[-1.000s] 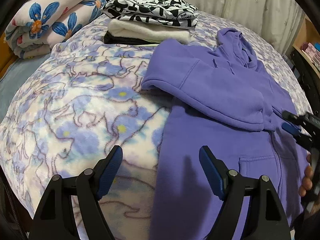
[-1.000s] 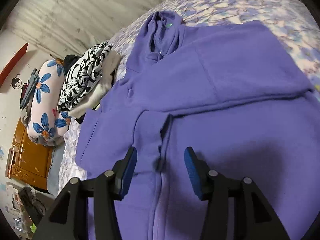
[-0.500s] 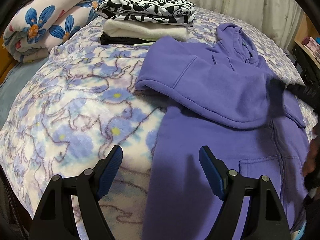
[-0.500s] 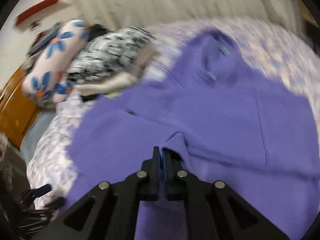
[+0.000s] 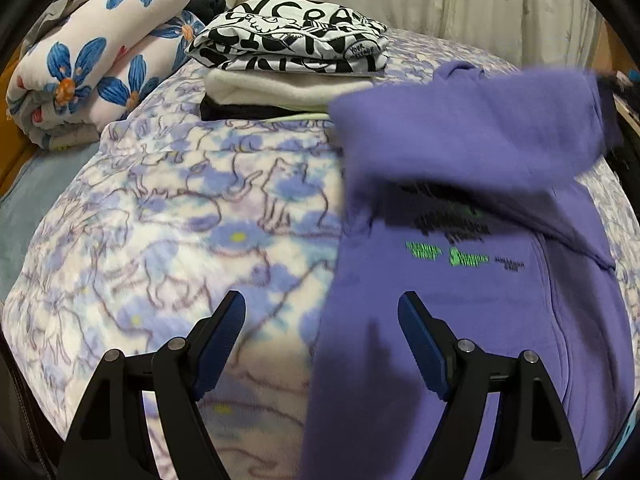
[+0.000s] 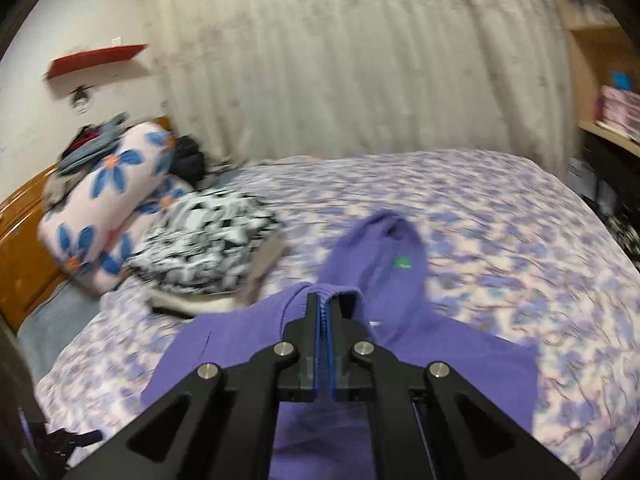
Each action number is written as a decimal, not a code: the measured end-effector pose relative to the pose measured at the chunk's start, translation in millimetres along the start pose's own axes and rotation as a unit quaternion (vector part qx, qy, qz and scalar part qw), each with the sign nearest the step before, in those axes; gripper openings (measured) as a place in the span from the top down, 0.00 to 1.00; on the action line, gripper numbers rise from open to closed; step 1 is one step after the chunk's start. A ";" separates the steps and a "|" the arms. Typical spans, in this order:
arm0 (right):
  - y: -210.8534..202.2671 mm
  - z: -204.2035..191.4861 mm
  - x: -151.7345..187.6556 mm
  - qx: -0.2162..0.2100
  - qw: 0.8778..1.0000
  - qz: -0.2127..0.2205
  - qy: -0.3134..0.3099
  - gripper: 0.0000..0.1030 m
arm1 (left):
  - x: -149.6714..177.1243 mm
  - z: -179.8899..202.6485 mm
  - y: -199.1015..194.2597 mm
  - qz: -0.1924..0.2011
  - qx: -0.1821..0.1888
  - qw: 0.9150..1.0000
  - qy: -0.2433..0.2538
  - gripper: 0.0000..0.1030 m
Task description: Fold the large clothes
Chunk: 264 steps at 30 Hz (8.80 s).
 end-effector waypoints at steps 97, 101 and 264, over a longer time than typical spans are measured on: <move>78.3 159.5 108.0 -0.001 0.982 -0.137 0.128 0.97 | -72.9 122.0 113.1 0.034 0.026 0.992 0.115 0.58; 78.7 152.8 112.0 0.008 0.983 -0.148 0.107 0.97 | -72.2 122.9 112.9 0.036 0.020 0.992 0.118 0.57; -185.9 84.4 150.6 -0.213 0.959 -0.003 0.189 0.79 | -15.5 33.8 -83.7 0.033 0.304 0.947 -0.100 0.86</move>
Point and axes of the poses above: each gripper's, at about its wrist camera, not at the fingertips, and y roughly the way its jaws point, z to its right, x to its underside, the point moved 8 cm from there along y, roughly the way its jaws point, and after that the axes turned 7 degrees about -x, right-handed, at the moved point
